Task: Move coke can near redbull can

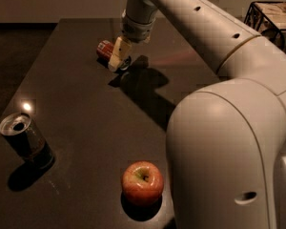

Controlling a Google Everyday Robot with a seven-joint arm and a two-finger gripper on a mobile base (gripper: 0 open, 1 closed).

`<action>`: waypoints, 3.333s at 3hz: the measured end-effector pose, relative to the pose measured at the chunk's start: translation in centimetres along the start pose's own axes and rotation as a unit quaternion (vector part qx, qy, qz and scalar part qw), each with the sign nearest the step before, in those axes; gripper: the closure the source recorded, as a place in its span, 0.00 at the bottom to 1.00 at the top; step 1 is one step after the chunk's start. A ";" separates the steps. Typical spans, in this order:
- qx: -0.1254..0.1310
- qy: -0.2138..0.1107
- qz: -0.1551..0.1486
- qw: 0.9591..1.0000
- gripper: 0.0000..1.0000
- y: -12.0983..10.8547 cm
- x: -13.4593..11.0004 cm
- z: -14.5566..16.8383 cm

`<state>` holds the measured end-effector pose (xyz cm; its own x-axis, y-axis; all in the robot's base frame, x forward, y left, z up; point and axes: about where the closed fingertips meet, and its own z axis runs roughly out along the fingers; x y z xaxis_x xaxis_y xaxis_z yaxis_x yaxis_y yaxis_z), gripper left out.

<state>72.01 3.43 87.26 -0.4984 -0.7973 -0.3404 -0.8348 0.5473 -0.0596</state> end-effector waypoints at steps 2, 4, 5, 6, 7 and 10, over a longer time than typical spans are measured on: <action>0.010 -0.005 0.020 1.000 0.00 1.1 -1.7 2.3; 0.009 0.003 0.019 1.000 0.16 1.5 -2.6 2.9; 0.002 0.002 0.014 1.000 0.39 1.7 -2.5 2.7; -0.005 -0.009 -0.004 1.000 0.63 2.2 -2.1 1.8; -0.012 -0.019 -0.042 0.999 0.85 3.3 -1.0 -0.4; -0.073 -0.039 -0.178 0.981 1.00 11.0 5.7 -7.1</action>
Offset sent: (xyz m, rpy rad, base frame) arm -0.0003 0.0245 -0.0140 0.0141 -0.0331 -0.0657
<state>58.29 3.11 91.37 -0.1556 -0.9063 -0.3929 -0.9800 0.1916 -0.0538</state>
